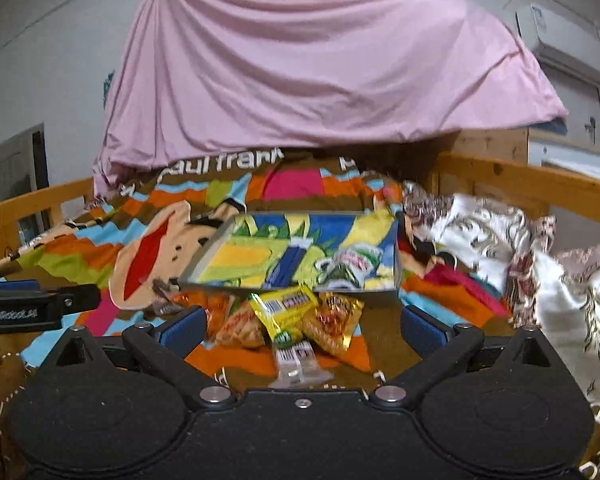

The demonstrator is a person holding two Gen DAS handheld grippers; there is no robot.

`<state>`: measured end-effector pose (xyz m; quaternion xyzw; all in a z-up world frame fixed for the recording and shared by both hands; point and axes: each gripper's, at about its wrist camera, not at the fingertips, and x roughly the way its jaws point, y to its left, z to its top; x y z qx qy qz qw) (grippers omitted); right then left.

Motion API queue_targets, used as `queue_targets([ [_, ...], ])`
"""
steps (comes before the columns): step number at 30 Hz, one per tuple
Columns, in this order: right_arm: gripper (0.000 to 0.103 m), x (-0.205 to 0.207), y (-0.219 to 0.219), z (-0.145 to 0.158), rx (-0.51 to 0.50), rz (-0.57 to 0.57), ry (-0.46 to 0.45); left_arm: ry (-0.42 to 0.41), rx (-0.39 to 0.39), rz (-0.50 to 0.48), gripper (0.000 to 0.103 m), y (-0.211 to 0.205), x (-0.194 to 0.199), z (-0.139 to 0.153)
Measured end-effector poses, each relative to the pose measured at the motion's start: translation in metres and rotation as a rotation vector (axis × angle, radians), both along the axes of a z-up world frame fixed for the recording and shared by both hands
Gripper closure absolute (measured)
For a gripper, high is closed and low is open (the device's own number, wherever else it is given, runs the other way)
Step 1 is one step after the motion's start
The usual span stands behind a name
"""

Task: Organize snacks
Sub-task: 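Open both tools and lift them away from the tray, then move both tools toward the snack packets lying in front of the tray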

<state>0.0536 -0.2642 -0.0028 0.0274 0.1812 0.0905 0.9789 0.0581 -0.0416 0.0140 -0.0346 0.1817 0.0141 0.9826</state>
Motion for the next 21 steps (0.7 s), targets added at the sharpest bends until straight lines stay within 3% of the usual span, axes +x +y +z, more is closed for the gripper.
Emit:
queue_targets([
  [21, 0.001, 0.027, -0.001, -0.018, 0.016, -0.014, 0.166, 0.113, 0.048, -0.003, 0.0, 0.009, 0.014, -0.026],
])
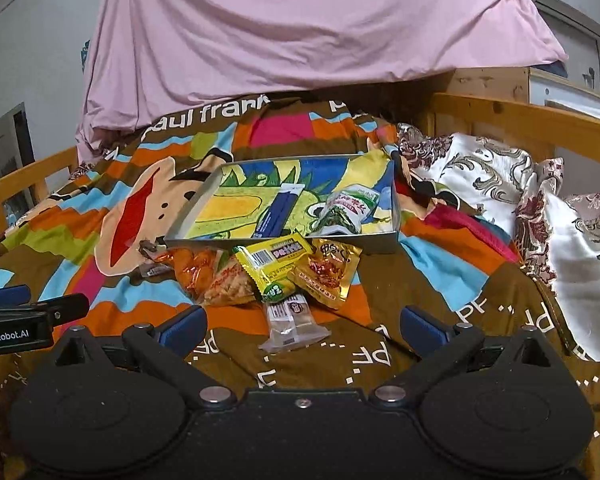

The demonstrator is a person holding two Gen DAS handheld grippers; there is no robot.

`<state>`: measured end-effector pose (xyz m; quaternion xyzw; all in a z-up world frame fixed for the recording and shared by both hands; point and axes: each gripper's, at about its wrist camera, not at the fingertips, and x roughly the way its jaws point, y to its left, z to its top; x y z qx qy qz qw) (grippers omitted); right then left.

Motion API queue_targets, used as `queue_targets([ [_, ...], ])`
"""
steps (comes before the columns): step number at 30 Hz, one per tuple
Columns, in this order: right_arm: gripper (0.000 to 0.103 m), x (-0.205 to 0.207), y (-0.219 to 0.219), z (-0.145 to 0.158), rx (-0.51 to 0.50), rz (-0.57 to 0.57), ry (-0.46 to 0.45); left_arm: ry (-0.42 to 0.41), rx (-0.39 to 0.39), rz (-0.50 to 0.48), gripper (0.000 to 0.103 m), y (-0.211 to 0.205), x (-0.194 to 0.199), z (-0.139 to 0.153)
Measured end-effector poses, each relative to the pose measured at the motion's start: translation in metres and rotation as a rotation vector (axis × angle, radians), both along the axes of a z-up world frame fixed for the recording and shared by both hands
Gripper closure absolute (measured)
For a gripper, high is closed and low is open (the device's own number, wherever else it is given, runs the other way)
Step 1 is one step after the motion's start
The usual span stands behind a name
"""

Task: Organize snacks
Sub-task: 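Move both tools toward the snack packets lying in front of the tray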

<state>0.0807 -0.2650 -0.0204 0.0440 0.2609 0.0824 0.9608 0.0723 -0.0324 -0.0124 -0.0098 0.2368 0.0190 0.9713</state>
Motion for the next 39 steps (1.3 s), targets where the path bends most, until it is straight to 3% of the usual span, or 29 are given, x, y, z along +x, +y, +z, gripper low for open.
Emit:
queue_targets([
  [29, 0.001, 0.013, -0.005, -0.001, 0.036, -0.013, 0.04, 0.054, 0.027, -0.001, 0.0, -0.006, 0.039, -0.003],
  [39, 0.001, 0.029, -0.006, 0.004, -0.011, 0.017, 0.004, 0.052, 0.049, -0.023, 0.0, -0.014, 0.055, -0.001],
])
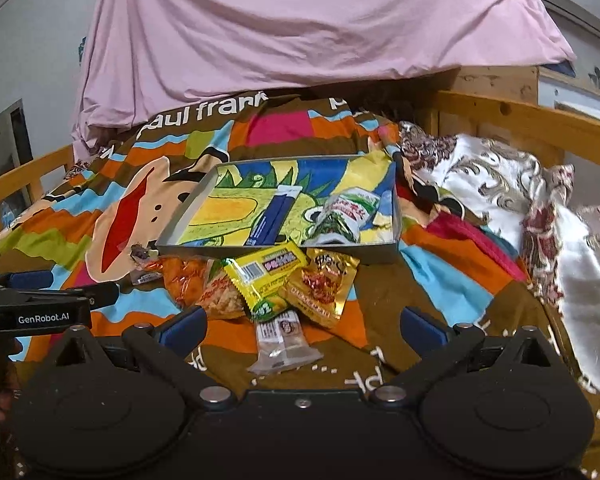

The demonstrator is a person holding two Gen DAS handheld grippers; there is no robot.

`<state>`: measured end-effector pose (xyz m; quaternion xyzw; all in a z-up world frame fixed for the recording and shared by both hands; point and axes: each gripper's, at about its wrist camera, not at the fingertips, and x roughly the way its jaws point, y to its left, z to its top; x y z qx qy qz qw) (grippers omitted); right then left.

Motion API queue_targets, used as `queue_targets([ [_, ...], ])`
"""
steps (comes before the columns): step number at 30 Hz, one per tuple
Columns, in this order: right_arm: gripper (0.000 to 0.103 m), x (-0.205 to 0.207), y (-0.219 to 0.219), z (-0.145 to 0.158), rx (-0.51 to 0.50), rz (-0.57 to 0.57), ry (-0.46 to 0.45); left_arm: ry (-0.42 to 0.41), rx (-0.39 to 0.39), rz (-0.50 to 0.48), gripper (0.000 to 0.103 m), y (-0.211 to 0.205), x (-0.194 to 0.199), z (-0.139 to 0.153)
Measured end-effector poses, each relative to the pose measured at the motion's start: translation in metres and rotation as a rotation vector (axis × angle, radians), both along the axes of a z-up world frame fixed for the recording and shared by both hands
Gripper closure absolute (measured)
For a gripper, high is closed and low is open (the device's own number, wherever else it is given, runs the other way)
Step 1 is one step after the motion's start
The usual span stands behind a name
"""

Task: Organize snacks
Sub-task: 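Move both tools toward the snack packets lying in front of the tray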

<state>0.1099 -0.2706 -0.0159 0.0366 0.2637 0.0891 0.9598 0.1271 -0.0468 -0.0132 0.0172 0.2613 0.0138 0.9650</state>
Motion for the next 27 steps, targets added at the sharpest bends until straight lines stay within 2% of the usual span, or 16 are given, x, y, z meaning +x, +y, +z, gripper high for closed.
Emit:
queue_targets([
  [16, 0.001, 0.033, 0.002, -0.005, -0.062, 0.058, -0.015, -0.008, 0.041, -0.016, 0.0, -0.008, 0.022, 0.002],
  [27, 0.001, 0.063, -0.008, -0.012, -0.123, 0.045, -0.044, 0.0, 0.076, -0.049, 0.0, -0.025, 0.038, -0.004],
])
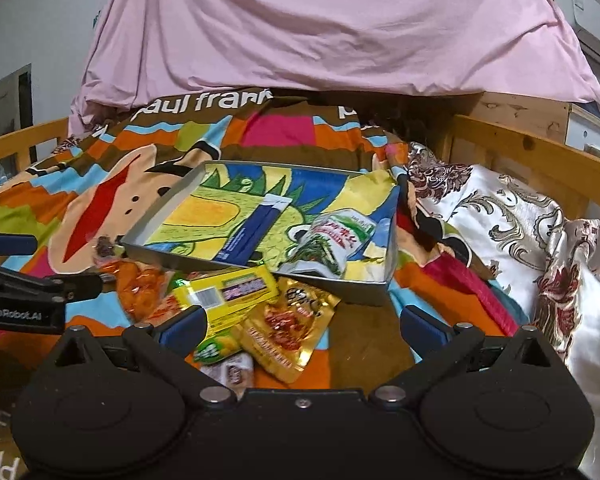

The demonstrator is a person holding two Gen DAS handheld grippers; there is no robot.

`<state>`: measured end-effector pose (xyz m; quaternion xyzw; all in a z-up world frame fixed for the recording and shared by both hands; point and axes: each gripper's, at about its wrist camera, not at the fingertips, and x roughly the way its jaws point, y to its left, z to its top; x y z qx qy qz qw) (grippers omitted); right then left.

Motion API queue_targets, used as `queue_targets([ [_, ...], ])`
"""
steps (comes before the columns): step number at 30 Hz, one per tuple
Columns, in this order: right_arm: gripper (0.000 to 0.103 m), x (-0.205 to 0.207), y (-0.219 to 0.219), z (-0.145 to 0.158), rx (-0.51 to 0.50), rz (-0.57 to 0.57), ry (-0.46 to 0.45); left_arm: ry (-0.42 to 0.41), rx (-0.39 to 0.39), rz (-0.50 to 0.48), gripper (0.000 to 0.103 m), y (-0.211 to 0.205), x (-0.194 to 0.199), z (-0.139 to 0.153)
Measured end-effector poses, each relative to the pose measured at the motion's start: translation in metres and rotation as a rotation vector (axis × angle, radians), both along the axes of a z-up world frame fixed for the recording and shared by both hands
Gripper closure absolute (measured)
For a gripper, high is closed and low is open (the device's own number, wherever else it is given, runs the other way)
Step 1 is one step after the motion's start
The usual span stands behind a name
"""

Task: Organize snacks
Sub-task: 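Move both tools toward the snack packets lying in front of the tray, then grasp the gold foil bag with the right tool while the left tool grasps the yellow-green packet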

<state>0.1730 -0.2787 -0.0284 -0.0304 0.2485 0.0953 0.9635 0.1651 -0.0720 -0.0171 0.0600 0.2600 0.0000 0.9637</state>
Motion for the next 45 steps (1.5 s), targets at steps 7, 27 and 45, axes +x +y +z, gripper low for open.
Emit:
queue_targets([
  [7, 0.001, 0.019, -0.01, -0.008, -0.005, -0.022, 0.007, 0.003, 0.005, -0.018, 0.0, -0.01, 0.011, -0.004],
  [27, 0.001, 0.068, -0.026, -0.039, 0.175, -0.035, 0.147, 0.055, -0.145, -0.077, 0.0, -0.031, 0.058, -0.015],
  [45, 0.009, 0.093, -0.011, -0.06, 0.284, 0.016, 0.241, 0.143, -0.385, -0.171, 0.001, -0.007, 0.094, -0.017],
])
